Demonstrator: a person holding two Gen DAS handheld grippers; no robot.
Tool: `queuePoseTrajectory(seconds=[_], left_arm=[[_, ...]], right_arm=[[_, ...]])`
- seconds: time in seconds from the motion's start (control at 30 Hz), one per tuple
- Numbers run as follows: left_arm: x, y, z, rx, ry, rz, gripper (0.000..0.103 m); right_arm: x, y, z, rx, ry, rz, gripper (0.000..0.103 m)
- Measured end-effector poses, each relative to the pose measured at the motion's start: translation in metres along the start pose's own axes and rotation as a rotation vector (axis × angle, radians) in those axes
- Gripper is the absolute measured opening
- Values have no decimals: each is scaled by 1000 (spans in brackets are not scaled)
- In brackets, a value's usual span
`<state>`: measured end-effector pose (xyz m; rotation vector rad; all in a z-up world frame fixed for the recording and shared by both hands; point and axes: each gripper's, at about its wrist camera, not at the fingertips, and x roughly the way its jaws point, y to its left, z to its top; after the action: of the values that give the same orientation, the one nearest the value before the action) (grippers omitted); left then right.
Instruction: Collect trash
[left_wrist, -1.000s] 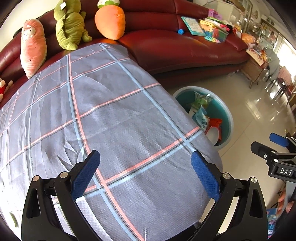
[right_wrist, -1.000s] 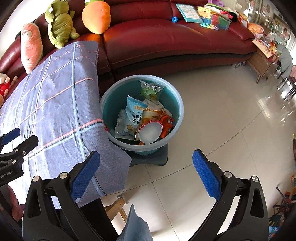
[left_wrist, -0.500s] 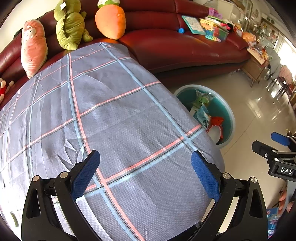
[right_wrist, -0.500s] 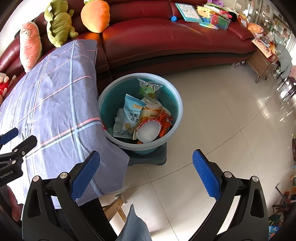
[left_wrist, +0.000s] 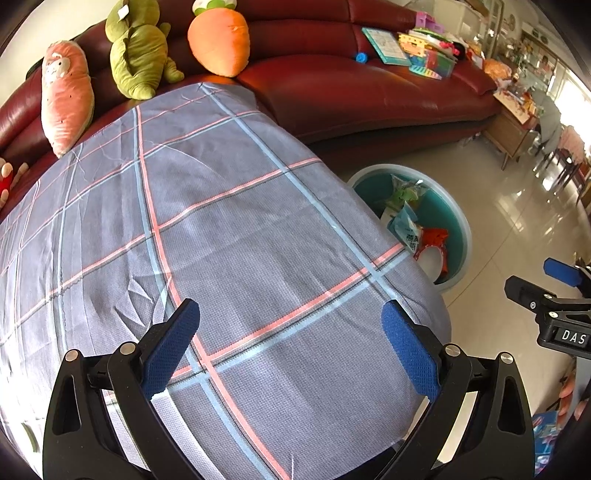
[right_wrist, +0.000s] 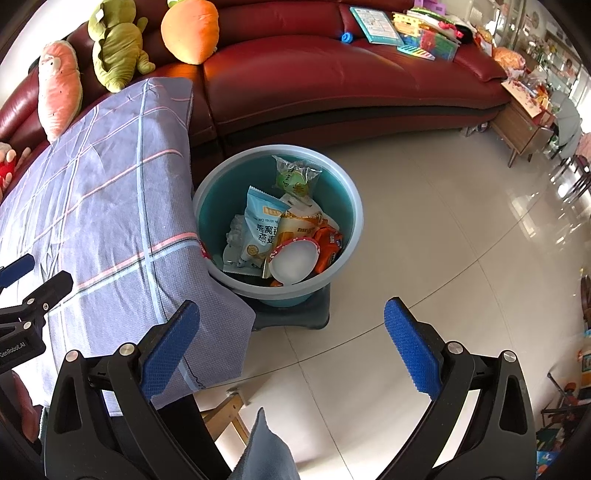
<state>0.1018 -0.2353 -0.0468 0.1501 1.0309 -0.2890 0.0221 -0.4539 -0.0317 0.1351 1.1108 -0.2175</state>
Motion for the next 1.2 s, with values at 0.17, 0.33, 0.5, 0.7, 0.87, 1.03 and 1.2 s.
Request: queuePoseTrajectory(seconds=[0.17,0.33,0.5,0.7,0.87,1.03,1.2], left_arm=[[2,1,-1,-3,7,11,99],[3,0,0,6,12,6,99],[3,-3,-1,14,10,13,99],[4,-1,-1,5,15,14,99],[4,-1,-1,8,20,11,99],[6,-1,-1,11,26,7,99],[7,0,-1,7,30,4,99]], right_arm=[[0,-1,0,3,-1,-6,96],[0,-4,1,6,-2,-12,96],[0,-3,1,0,-5,-15,96],[-1,-4,2,0,-4,-16,96],[-1,-4,3,4,-3,-18,96],[-2,-5,4,4,-6,-16,96],[-3,-5,5,9,-9,-15,96]])
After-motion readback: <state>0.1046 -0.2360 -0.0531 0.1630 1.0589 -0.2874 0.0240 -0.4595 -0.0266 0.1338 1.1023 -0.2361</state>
